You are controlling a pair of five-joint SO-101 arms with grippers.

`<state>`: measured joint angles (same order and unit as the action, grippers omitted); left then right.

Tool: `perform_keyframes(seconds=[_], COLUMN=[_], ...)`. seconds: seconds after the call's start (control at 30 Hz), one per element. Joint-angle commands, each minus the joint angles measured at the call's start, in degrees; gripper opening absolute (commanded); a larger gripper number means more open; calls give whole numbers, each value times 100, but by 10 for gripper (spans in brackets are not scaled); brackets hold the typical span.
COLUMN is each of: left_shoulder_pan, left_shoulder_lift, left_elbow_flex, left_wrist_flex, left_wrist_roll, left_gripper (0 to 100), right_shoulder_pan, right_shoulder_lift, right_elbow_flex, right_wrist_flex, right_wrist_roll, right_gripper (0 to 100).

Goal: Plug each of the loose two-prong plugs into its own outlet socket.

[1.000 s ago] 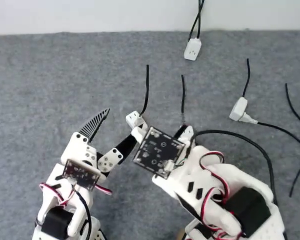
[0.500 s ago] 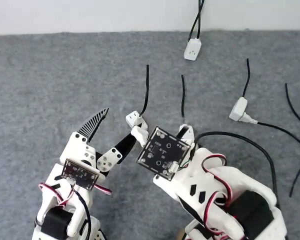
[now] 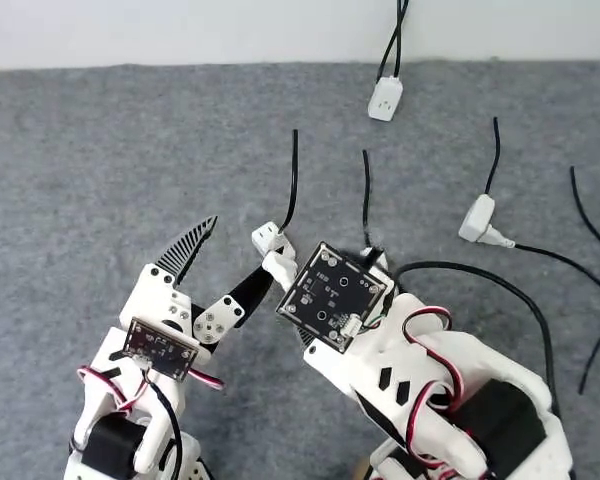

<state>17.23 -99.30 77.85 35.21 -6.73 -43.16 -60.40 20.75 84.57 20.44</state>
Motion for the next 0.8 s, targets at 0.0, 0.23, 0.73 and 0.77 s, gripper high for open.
perform_keyframes(seconds=[0.0, 0.23, 0.73, 0.77], left_shoulder_pan=[18, 18, 26, 26], left_shoulder_lift=[-18, -18, -18, -18], left_elbow_flex=[-84, -84, -31, -22], left_wrist_flex=[-158, -158, -176, -185], left_wrist_roll=[53, 53, 53, 53], left_gripper=[268, 268, 268, 268], right_shoulder_pan=[13, 163, 154, 154], right_shoulder_lift=[-57, -57, 708, 725], right_elbow_flex=[-62, -62, -527, -545], right_wrist_flex=[-136, -400, -400, -400], right_wrist_roll=[-79, -97, -290, -316], right_gripper=[286, 235, 234, 234])
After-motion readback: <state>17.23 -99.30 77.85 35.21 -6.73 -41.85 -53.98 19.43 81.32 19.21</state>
